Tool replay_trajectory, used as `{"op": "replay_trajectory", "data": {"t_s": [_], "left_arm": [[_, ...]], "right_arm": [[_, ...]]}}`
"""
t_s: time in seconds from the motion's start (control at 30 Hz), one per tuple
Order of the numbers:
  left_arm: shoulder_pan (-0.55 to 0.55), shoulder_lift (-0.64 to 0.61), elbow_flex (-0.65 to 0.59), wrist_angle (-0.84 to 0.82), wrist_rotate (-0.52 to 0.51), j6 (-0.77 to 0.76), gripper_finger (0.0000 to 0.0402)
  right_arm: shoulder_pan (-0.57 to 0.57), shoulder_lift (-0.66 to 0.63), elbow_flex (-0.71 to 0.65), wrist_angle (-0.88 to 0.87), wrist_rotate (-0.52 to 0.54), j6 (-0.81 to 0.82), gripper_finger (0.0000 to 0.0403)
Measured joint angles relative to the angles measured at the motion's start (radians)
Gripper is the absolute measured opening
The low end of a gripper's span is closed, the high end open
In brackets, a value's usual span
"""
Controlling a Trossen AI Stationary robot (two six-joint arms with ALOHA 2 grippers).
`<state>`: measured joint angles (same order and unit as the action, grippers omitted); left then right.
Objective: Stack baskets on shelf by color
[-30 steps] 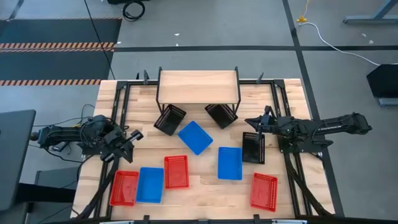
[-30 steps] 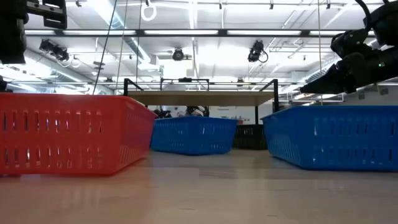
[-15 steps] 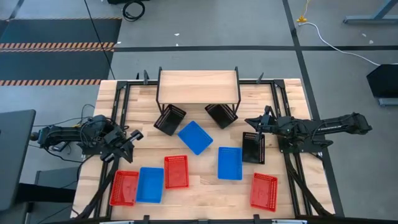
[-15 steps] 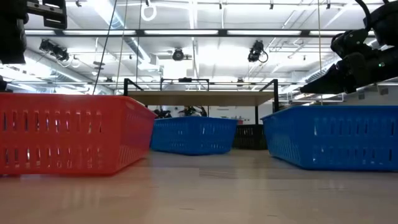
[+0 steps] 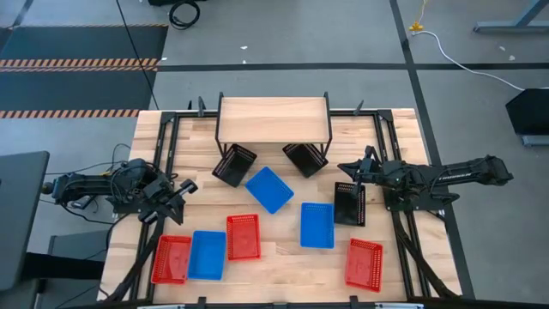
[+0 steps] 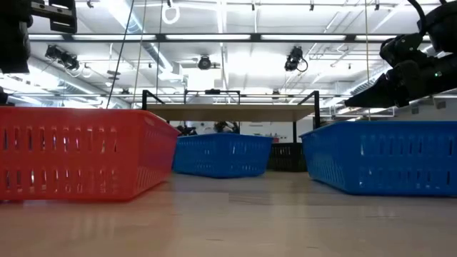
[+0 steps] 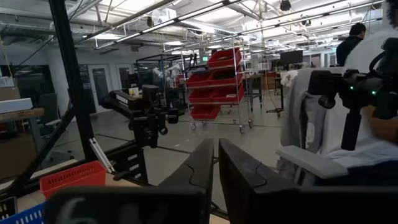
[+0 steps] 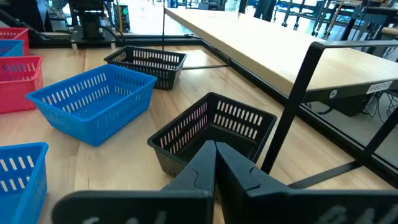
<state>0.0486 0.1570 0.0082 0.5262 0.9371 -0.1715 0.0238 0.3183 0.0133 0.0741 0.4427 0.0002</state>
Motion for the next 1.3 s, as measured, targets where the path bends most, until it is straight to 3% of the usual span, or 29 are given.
{"op": "replay_trajectory", "data": {"t_s": [1.3], "left_arm": [[0.000,0.000,0.000,0.004,-0.001,-0.022,0.0026]], "right_arm": [[0.000,0.000,0.000,0.000,0.000,0.000,0.0016]]}}
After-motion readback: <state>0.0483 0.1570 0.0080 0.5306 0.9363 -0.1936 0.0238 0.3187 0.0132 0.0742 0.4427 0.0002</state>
